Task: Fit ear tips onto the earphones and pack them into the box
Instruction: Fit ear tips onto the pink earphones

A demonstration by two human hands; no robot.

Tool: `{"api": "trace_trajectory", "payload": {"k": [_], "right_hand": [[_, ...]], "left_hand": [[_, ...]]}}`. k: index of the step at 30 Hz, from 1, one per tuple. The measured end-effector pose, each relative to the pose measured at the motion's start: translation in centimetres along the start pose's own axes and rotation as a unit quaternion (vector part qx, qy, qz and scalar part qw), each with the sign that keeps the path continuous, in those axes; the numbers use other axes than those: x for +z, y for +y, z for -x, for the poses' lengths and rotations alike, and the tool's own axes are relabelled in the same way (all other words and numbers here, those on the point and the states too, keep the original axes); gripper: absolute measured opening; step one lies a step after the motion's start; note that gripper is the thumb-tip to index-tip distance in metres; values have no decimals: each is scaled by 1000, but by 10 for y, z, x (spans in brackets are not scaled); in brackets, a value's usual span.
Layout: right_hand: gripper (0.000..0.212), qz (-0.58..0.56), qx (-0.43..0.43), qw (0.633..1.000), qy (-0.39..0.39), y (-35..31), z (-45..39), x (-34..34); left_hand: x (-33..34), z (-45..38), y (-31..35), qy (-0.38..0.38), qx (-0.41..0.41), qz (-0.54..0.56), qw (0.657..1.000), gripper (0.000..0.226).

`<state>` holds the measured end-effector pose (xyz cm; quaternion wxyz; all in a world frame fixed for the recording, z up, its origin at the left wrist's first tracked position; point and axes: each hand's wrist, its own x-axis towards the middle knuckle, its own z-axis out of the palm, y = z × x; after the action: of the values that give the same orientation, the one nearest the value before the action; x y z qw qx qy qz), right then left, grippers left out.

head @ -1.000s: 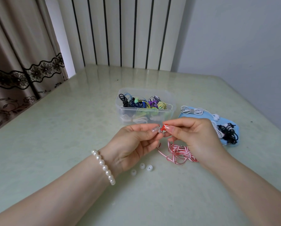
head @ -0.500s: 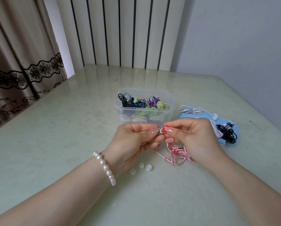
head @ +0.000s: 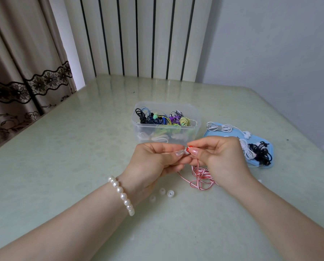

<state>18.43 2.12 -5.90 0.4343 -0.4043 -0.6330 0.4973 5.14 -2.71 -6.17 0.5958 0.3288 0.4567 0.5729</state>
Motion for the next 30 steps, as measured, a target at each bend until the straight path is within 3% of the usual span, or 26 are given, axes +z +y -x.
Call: {"api": "trace_trajectory", "payload": {"k": [17, 25, 30], "right_hand": [[37, 62, -60, 995, 52, 2, 5, 11], [33, 37, -77, 993, 80, -2, 6, 11], [33, 38, -92, 990, 99, -2, 6, 7]], "left_hand": [[10, 3, -2, 86, 1, 47, 995, 12], [18, 9, -3, 67, 57, 50, 995, 19], [24, 14, -5, 32, 110, -2, 993, 30]]}}
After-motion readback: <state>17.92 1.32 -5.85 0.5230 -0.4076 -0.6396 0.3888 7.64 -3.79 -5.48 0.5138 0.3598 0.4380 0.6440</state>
